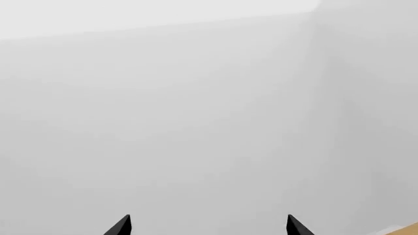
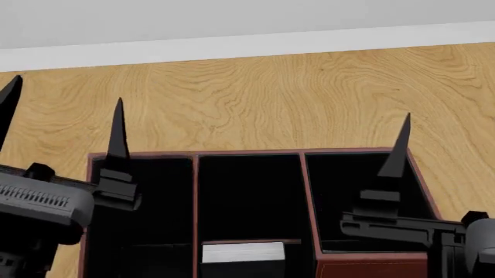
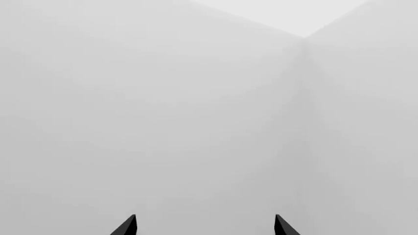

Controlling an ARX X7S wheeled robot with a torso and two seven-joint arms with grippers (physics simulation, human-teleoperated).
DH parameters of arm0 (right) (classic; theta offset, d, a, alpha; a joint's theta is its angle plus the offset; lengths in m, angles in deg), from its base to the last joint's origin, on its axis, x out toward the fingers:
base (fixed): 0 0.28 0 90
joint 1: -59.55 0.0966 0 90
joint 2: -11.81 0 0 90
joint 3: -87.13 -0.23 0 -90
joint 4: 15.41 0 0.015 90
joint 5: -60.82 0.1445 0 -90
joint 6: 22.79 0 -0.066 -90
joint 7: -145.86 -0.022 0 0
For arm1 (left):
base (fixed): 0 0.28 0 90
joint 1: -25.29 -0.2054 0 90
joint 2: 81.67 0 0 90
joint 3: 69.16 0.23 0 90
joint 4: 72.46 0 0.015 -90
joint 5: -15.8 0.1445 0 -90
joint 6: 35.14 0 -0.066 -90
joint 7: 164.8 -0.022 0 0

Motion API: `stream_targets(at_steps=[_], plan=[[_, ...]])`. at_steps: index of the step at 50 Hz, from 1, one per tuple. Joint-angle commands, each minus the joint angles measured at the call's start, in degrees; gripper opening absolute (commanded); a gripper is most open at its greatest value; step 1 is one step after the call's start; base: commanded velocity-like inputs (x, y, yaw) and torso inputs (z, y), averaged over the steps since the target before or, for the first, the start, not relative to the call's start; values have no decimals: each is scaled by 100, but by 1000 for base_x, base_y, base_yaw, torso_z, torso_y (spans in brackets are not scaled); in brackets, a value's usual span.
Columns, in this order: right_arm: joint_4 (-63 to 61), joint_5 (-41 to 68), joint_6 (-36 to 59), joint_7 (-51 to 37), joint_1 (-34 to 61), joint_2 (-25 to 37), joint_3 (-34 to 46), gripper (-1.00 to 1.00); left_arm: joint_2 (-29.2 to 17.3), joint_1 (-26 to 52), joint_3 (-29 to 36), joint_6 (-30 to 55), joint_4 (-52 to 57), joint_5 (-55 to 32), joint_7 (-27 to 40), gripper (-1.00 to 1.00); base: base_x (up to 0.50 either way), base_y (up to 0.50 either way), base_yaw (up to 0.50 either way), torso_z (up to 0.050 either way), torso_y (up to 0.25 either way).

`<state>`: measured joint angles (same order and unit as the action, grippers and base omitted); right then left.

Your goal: Pick up the book and place it in the back compartment of the caddy.

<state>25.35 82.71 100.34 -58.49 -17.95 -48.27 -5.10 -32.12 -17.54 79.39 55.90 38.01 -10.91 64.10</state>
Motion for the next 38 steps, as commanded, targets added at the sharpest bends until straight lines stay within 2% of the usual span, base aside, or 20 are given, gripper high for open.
stream_targets(at_steps=[1, 38], plan=[[-272, 74, 72, -89, -111, 58, -153, 100, -279, -217, -18, 136, 605, 177, 416, 100, 0, 0, 0, 0, 0], [-1007, 462, 221, -474, -467, 310, -688, 100, -1003, -645, -161, 497, 1899, 464, 1234, 100, 0, 0, 0, 0, 0]])
